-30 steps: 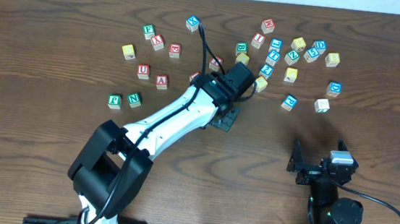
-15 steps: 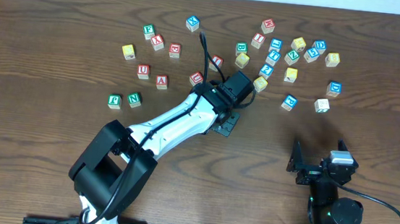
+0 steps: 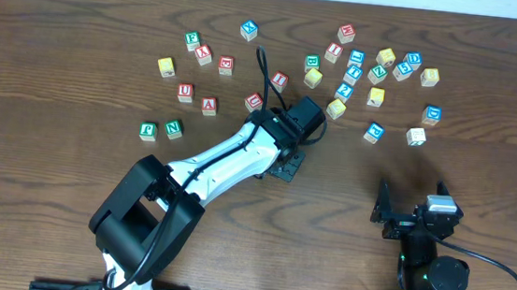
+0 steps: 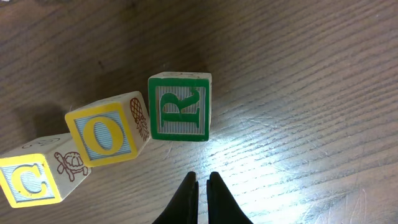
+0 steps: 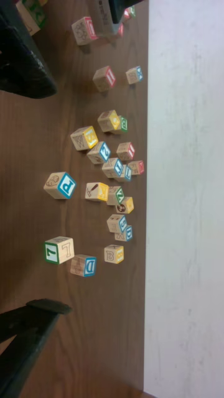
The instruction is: Spell out CORL
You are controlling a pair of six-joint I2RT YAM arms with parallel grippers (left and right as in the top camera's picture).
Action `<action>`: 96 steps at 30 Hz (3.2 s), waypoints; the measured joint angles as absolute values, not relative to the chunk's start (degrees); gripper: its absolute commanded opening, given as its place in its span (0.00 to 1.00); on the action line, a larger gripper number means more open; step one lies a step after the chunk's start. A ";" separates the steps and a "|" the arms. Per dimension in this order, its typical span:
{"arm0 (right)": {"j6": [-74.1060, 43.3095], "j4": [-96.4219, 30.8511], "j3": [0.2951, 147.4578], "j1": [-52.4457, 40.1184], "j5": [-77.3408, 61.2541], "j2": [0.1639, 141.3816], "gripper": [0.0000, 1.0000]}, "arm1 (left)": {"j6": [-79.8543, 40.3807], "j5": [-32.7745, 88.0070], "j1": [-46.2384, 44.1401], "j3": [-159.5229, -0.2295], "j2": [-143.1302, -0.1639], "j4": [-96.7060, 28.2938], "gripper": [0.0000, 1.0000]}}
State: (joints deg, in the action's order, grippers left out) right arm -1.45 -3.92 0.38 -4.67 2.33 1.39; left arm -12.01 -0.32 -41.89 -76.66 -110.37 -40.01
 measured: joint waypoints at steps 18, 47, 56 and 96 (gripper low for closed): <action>-1.45 -3.90 0.38 -4.67 2.35 1.39 0.99 | -12.23 -2.55 -41.89 -74.35 -110.39 -37.10 0.07; -1.45 -3.92 0.38 -4.67 2.35 1.39 0.99 | -11.79 -7.73 -41.89 -72.51 -110.41 -30.61 0.08; -1.45 -3.90 0.38 -4.67 2.35 1.39 0.99 | -11.51 -8.29 -41.89 -72.51 -110.41 -29.39 0.07; -1.45 -3.90 0.38 -4.67 2.35 1.39 0.99 | -5.54 -2.42 -42.54 -72.05 -110.91 -15.33 0.07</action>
State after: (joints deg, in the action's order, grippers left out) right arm -1.45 -3.90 0.38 -4.67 2.35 1.39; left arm -5.54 -2.42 -42.54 -72.05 -110.91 -15.33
